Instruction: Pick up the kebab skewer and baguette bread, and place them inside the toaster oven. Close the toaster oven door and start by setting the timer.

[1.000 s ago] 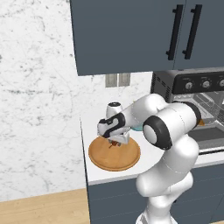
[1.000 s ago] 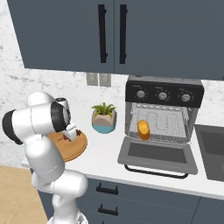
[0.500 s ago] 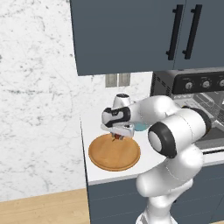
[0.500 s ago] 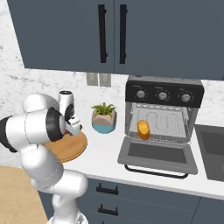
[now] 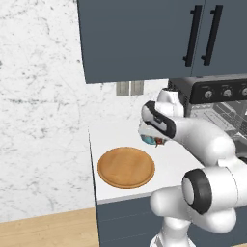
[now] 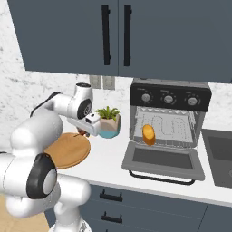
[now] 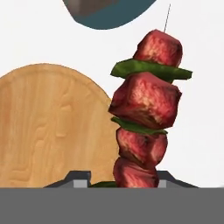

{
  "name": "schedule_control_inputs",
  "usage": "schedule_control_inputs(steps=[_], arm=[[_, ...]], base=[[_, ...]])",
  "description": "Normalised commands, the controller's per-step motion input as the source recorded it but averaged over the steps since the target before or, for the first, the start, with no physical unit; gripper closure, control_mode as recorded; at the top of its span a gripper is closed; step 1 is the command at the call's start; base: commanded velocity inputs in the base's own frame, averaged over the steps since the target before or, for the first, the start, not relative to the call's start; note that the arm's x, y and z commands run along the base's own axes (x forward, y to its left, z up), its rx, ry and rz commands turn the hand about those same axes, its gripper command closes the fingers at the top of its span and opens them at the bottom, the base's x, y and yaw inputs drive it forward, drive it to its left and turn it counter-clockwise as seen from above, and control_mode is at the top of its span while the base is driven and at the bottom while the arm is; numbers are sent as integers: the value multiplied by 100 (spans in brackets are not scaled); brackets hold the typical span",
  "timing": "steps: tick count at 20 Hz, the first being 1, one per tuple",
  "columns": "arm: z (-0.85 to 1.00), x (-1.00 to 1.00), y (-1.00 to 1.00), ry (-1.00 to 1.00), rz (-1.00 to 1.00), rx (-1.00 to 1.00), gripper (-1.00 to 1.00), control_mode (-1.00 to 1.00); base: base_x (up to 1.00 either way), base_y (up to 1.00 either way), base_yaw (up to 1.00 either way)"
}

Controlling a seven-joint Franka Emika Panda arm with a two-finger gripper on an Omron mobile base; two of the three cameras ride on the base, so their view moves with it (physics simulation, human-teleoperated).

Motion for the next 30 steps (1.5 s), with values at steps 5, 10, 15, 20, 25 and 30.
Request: schedule_control_inputs(steps=[5, 10, 15, 20, 25, 30], arm=[[42, -59, -100, 0, 15, -4, 100, -100], [37, -31, -100, 0, 15, -2, 100, -100], [33, -23, -100, 0, 14, 0, 100, -100], [14, -5, -100, -5, 13, 0, 100, -100], [0, 0, -100, -11, 8, -3, 100, -100], [0, 17, -78, -13, 6, -1, 100, -100]], base=[[0, 0, 0], [0, 0, 0], [0, 0, 0], [0, 0, 0], [0, 0, 0], [0, 0, 0]])
